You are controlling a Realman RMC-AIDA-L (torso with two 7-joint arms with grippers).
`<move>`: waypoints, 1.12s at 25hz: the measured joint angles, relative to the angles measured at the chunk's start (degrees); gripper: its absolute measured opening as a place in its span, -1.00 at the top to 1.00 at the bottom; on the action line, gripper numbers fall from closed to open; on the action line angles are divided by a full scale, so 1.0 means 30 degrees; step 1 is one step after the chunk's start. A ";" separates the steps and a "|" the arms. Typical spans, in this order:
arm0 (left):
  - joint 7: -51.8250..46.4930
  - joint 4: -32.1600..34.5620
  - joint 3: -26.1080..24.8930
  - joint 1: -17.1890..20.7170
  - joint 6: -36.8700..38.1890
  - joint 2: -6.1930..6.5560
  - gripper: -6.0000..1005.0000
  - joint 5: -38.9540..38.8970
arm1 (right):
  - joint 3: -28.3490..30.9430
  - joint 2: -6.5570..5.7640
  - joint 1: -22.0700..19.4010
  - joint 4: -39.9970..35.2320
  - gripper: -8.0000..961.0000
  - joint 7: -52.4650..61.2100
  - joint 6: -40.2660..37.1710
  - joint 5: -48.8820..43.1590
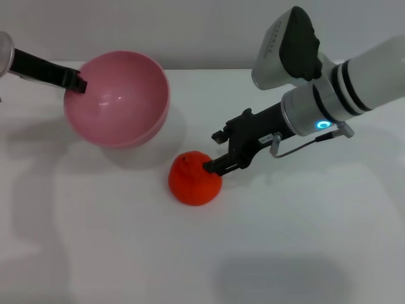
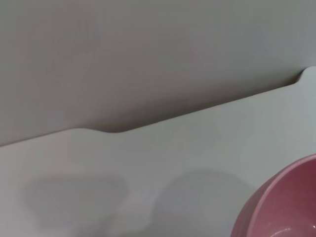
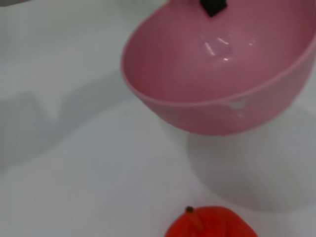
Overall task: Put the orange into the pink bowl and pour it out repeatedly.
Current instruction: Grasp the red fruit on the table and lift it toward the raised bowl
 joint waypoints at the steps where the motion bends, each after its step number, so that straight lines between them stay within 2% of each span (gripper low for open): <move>1: 0.0000 0.0000 0.0000 0.0000 0.0000 0.0000 0.90 0.0000 | -0.0164 0.0000 -0.0030 0.0092 -0.46 -0.0281 0.0131 0.0396; 3: 0.0001 0.0064 -0.0002 -0.0014 -0.0061 -0.0070 0.90 -0.0014 | -0.0498 0.0006 -0.0149 0.0250 -0.46 -0.0928 0.0300 0.1220; 4: 0.0001 0.0106 -0.0008 -0.0135 -0.0230 -0.0247 0.90 -0.0076 | -0.0616 0.0006 -0.0198 0.0299 -0.46 -0.1158 0.0374 0.1528; 9: 0.0007 0.0105 -0.0010 -0.0185 -0.0345 -0.0315 0.90 -0.0090 | -0.1243 0.0033 -0.0253 0.0738 -0.46 -0.1614 0.0954 0.2121; 17: 0.0051 0.0045 -0.0015 -0.0507 -0.0720 -0.0724 0.90 -0.0094 | -0.2741 0.0065 -0.0254 0.1978 -0.46 -0.2923 0.2528 0.3420; 28: -0.0143 -0.0036 0.0452 -0.0522 -0.0636 -0.0846 0.90 -0.0010 | -0.4221 0.0103 -0.0332 0.2409 -0.45 -0.3571 0.3438 0.5190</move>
